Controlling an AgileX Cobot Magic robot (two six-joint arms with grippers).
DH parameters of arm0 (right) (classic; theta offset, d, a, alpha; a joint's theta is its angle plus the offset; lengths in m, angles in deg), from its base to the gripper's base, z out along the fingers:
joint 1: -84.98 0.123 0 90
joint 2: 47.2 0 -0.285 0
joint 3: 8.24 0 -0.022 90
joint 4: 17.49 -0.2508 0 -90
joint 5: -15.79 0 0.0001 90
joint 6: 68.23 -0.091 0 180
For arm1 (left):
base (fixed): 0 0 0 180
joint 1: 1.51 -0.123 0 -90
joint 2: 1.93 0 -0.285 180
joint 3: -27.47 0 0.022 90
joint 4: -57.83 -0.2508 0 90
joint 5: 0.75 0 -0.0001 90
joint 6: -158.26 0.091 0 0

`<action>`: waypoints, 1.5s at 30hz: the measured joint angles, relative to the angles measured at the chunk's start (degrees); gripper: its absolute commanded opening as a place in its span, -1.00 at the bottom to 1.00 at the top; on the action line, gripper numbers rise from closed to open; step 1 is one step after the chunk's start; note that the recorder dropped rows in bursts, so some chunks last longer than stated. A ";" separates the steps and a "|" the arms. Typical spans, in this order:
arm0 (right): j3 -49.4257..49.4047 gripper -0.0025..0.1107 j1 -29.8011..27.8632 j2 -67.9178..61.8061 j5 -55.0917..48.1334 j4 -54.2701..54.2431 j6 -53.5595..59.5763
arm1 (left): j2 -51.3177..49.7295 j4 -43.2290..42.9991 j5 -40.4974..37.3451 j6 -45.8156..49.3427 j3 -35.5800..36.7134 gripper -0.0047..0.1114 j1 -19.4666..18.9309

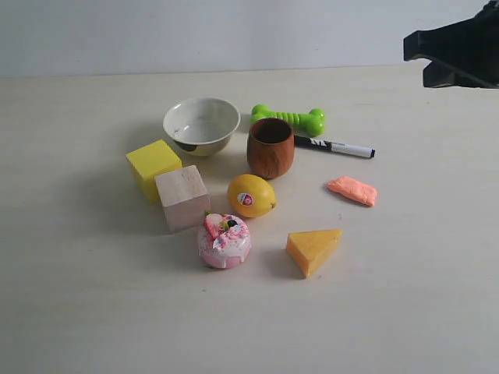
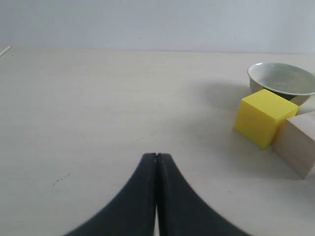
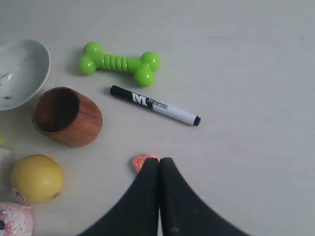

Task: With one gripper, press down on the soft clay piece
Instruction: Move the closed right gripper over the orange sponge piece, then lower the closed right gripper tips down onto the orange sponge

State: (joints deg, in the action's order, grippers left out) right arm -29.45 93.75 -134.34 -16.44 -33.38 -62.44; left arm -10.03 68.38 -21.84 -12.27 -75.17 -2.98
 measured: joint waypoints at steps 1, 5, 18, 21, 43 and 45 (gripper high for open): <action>0.87 -0.96 0.00 -1.19 -1.09 0.00 0.00 | 0.00 0.00 0.00 0.00 0.00 -0.92 0.00; 5.97 -0.96 0.00 -8.80 -7.44 -0.08 0.00 | 0.00 0.00 0.00 0.00 0.00 -0.92 0.00; 22.66 -0.96 8.16 -31.04 -21.55 11.34 -8.41 | 0.00 0.00 0.00 0.00 0.00 -0.92 0.00; 23.75 -0.96 8.46 -33.76 -22.55 12.59 -9.44 | 0.00 0.00 0.00 0.00 0.00 -0.92 0.00; 24.01 -0.96 8.46 -40.45 -19.40 11.31 -9.97 | 0.00 0.00 0.00 0.00 0.00 -0.92 0.00; 24.01 -0.96 8.46 -40.56 -19.13 11.31 -9.97 | 0.00 0.00 0.00 0.00 0.00 -0.92 0.00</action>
State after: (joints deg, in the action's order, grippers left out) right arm -5.44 102.21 -174.90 -35.57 -22.07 -72.41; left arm -10.03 68.38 -21.84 -12.27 -75.17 -2.98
